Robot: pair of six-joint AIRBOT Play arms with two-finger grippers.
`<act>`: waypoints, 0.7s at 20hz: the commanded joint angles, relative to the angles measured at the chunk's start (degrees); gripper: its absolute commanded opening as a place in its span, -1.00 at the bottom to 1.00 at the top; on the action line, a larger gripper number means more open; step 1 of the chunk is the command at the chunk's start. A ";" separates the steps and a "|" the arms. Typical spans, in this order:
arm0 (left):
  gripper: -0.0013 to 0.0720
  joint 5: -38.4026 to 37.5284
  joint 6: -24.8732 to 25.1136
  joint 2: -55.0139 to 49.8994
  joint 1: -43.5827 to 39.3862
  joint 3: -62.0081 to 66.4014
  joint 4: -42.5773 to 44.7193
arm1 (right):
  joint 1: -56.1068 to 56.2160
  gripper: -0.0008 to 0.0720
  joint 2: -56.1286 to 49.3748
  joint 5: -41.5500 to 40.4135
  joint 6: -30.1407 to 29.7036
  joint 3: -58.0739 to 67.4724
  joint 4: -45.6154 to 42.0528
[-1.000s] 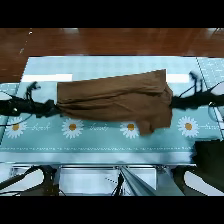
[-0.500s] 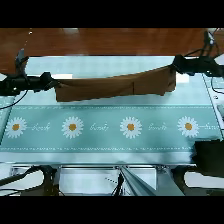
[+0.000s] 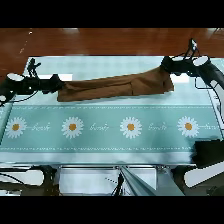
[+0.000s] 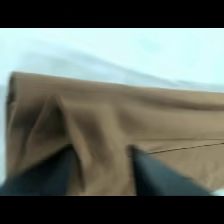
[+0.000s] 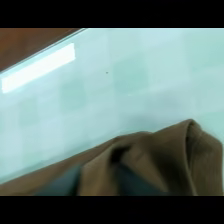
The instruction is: Fold the shirts.
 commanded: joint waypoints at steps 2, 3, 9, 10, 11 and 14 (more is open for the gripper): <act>0.39 -4.31 -0.24 -0.59 2.16 0.22 -0.02 | -2.40 0.21 2.10 0.31 -9.46 0.42 -4.63; 0.41 -6.38 -0.31 0.13 3.02 0.22 -0.04 | -3.45 0.21 3.89 0.50 -9.44 0.42 -10.21; 0.41 -16.20 -1.55 4.22 2.89 0.22 -0.04 | -10.60 0.67 5.18 14.58 5.92 0.39 -24.41; 0.40 -16.22 -1.57 4.63 2.38 0.22 -0.07 | -11.47 0.67 3.78 17.84 3.26 0.39 -20.06; 0.40 -16.90 -1.64 5.05 1.81 0.22 -0.22 | -12.11 0.67 2.21 20.68 0.44 0.39 -15.23; 0.40 -19.85 -1.75 5.95 -0.48 0.22 -0.50 | -12.11 0.68 -1.90 22.60 -2.75 0.39 -2.08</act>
